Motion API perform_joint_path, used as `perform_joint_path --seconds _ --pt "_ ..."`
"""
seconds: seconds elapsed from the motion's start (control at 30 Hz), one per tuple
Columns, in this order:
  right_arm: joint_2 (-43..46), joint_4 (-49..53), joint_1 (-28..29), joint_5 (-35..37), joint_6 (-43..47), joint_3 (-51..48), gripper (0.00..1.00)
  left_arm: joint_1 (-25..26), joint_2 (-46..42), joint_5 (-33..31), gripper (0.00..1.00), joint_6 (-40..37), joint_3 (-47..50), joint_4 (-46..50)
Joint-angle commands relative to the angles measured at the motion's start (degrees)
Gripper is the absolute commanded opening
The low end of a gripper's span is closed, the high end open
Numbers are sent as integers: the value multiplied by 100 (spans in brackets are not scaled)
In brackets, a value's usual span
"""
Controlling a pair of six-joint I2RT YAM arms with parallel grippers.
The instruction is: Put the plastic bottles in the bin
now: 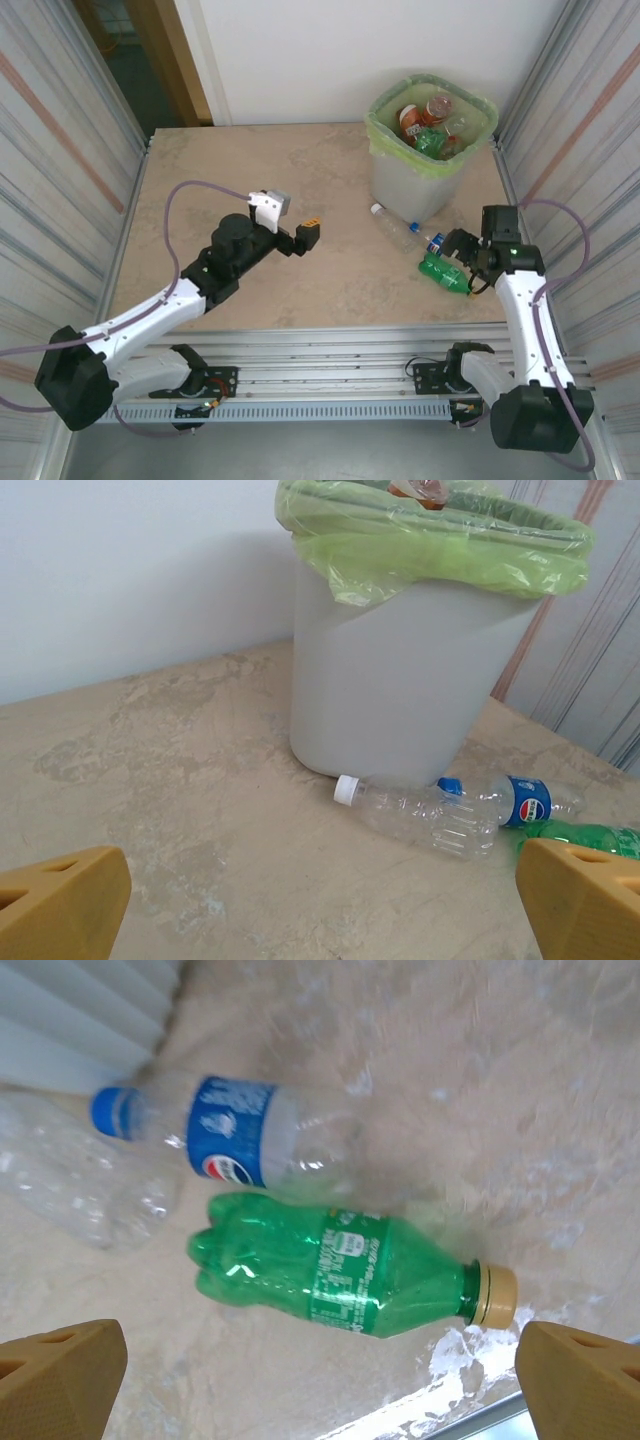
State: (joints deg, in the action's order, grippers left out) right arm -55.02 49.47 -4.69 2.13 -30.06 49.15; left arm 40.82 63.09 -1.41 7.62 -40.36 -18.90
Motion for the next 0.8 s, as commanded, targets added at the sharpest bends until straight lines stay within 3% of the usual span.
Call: perform_joint_path --seconds 0.0,0.77 --pt "28 -443 -126 -376 -299 -357 98 -65 72 68 99 162 49 -176" --pt "-1278 -1758 -480 -1175 271 -800 98 -197 258 -79 99 357 143 -141"
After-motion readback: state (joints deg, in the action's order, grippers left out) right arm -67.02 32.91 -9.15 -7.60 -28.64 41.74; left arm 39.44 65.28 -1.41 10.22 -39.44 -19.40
